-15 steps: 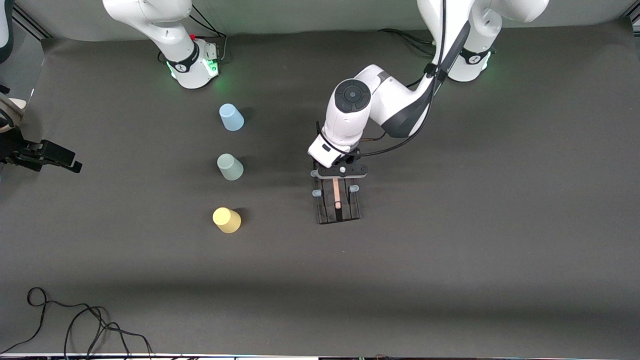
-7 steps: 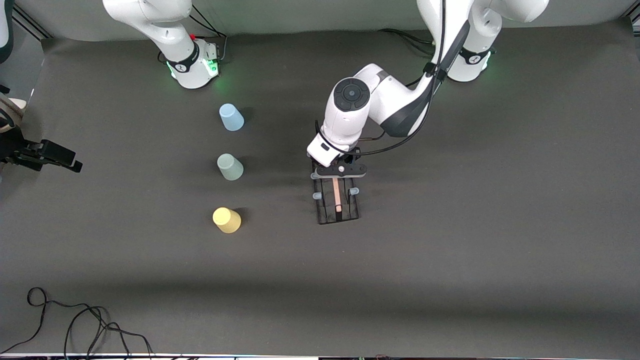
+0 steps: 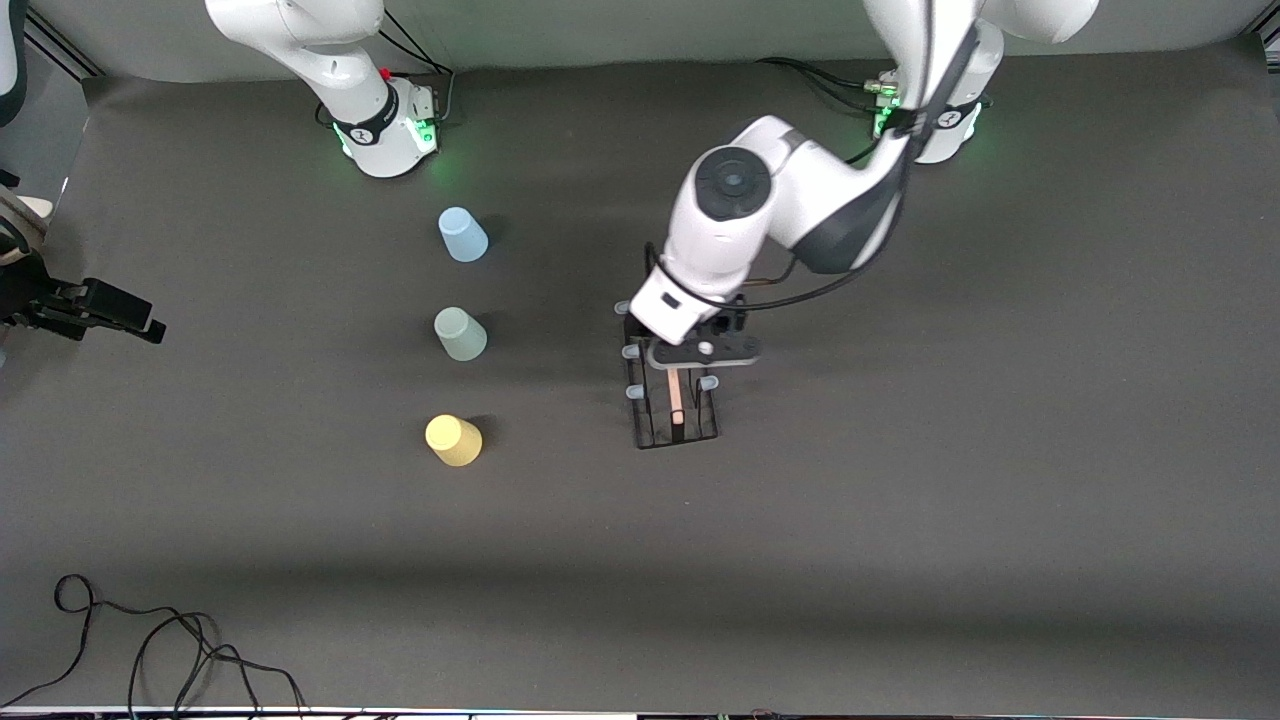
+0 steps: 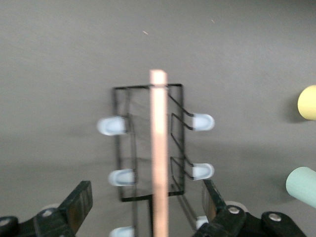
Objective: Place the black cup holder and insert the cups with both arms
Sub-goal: 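Withdraw the left gripper while the right gripper reaches toward the cups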
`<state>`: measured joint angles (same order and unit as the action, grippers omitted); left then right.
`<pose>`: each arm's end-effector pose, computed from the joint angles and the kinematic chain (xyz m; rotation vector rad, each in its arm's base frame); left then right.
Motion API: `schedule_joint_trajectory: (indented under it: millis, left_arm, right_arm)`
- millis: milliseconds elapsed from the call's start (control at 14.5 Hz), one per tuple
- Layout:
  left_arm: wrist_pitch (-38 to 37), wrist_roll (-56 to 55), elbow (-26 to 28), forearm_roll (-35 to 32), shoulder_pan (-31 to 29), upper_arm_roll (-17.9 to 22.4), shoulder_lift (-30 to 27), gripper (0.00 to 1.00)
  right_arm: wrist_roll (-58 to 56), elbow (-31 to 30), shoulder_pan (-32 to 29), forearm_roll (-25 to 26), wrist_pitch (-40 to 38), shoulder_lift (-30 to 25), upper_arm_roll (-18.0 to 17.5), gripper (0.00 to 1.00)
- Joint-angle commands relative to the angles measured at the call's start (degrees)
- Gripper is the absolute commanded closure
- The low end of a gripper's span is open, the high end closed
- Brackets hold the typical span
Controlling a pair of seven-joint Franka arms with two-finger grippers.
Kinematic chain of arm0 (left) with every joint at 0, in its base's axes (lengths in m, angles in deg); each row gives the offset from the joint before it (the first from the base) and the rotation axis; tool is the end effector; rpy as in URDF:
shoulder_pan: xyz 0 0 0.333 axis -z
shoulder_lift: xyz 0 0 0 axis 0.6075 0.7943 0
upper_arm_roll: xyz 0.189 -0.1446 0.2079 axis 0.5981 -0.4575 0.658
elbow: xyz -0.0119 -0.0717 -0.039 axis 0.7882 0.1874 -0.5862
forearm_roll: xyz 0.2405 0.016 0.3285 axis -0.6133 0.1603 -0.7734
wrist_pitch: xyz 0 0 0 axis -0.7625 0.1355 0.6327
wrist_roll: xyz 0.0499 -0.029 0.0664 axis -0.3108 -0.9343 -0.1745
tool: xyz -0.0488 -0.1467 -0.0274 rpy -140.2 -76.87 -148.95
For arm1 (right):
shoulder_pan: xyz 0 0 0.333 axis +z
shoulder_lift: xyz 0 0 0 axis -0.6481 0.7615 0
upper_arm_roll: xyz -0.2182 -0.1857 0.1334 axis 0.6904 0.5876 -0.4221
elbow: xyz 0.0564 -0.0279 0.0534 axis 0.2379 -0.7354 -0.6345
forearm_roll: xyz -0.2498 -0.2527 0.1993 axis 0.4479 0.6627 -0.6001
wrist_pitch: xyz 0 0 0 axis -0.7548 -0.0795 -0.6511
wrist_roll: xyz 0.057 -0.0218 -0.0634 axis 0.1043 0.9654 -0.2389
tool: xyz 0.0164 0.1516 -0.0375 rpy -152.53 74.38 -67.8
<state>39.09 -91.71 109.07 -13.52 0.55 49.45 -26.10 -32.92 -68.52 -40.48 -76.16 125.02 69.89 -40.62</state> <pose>0.5347 -0.4518 0.3621 3.0029 0.1604 0.0144 0.5966 -0.0305 0.5580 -3.0887 0.1556 0.0012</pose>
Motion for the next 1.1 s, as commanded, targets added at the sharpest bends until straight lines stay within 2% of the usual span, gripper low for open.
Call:
schedule_joint_trajectory:
  millis: [0,206,344,550,688,1032]
  left_arm:
    - [-6.3,3.2,0.5,0.1,-3.4,-0.1,-6.1,0.00]
    - [-9.9,6.0,0.9,-2.8,-7.1,1.1,-10.1,0.00]
    - [-14.1,14.4,1.6,-2.9,-11.5,1.2,-12.6,0.00]
    - [-14.5,23.4,5.9,-3.3,-17.1,1.3,-16.5,0.00]
    - [-14.9,29.4,7.5,-3.2,-21.2,1.3,-18.3,0.00]
    - [-13.8,43.4,11.6,-3.2,-30.6,1.3,-22.0,0.00]
  right_arm:
    - [0.1,-0.9,0.2,0.5,-1.0,-0.5,-0.3,0.00]
    - [1.5,-2.7,2.3,0.4,-1.9,-1.5,-0.6,0.00]
    - [7.8,-4.5,4.6,0.3,-1.4,-2.1,-0.6,0.00]
    - [11.2,-7.9,8.1,0.3,1.2,-2.4,-0.6,0.00]
    - [14.1,-13.4,10.4,0.3,6.3,-4.0,-0.6,0.00]
    - [19.0,-32.5,16.0,0.3,24.3,-9.5,-0.6,0.00]
